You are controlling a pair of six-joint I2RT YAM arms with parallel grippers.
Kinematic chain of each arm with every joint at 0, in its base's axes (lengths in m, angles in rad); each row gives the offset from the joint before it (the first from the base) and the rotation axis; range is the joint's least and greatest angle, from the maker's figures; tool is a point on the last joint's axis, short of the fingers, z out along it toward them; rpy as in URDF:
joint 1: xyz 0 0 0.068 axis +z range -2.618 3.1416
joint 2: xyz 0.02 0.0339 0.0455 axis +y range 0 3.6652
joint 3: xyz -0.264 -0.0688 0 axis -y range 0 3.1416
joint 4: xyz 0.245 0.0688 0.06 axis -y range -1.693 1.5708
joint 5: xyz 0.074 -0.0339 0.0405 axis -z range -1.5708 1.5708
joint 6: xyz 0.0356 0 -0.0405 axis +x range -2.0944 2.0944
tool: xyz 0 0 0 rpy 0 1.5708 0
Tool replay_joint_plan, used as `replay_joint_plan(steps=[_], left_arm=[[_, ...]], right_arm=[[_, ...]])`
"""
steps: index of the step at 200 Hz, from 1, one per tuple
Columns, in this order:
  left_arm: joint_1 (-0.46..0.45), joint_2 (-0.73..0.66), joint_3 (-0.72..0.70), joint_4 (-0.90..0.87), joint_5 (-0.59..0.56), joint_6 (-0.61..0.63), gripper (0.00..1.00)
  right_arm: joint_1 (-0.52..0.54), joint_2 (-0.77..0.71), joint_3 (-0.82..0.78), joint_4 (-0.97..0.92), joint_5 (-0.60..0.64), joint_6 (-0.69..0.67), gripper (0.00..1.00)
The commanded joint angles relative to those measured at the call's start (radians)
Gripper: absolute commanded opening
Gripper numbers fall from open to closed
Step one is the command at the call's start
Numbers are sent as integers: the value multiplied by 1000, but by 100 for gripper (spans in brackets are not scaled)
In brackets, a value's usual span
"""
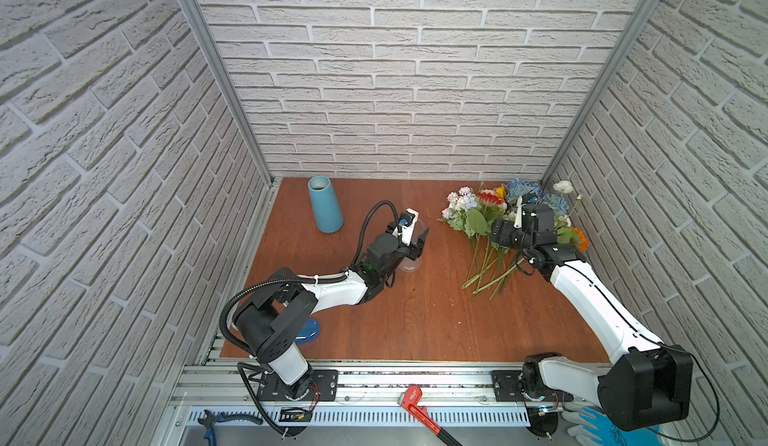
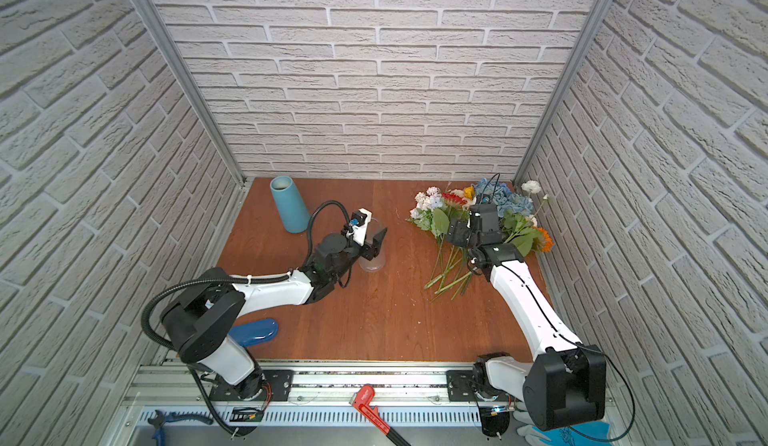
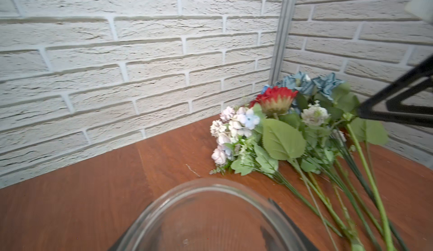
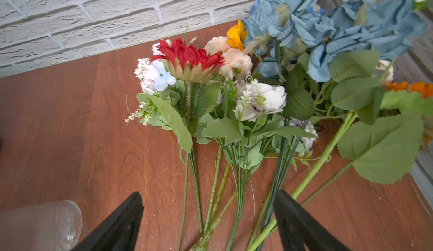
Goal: Arrange flowers in a vase
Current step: Pick up the vase from the top-center of the table, then place the vase at the center of the table.
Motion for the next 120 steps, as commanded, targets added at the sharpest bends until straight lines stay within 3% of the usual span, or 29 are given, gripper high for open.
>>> replay_joint_plan(steps=[1, 32, 85, 101, 120], left_arm=[[-49, 6, 14, 204, -58, 16, 39], [-112, 63, 26, 258, -85, 79, 39], [-131, 113, 44, 220, -82, 74, 48], [-131, 111, 47, 210, -78, 72, 60], [-130, 92, 45, 190, -74, 54, 96]], right_arm=[[-18, -22, 14, -16, 28, 32, 84], [-63, -33, 8, -26, -28, 27, 78], [-166, -72, 4, -42, -106, 49, 69], [-176, -72, 10, -44, -120, 53, 67], [-180, -50, 30, -62, -125, 62, 65]])
